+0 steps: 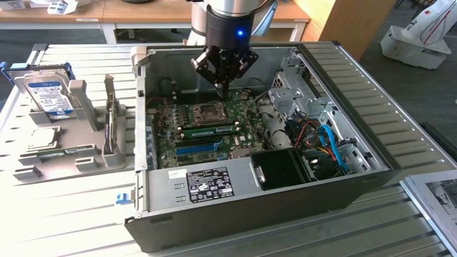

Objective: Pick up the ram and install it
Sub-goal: 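Press down the ram until it locks into place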

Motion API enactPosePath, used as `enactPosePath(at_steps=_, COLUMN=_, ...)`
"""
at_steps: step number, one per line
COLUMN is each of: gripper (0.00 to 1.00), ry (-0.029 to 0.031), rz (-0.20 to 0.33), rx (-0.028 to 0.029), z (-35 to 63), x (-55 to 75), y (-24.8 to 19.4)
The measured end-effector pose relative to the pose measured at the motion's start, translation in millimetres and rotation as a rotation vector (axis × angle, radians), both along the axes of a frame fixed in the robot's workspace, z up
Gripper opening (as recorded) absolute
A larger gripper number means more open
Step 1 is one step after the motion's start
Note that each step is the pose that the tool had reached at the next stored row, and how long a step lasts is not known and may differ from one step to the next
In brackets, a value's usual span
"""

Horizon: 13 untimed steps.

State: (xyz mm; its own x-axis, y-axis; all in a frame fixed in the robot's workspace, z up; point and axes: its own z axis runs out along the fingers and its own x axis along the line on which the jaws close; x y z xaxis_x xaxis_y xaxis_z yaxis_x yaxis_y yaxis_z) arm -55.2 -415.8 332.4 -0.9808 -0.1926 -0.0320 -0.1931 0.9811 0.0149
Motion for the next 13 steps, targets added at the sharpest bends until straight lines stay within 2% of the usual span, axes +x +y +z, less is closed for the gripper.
enactPosePath(at_steps=13, gripper=0.1, ry=0.0, rz=-0.166, rx=0.0001, z=0.0, x=0.0, y=0.0)
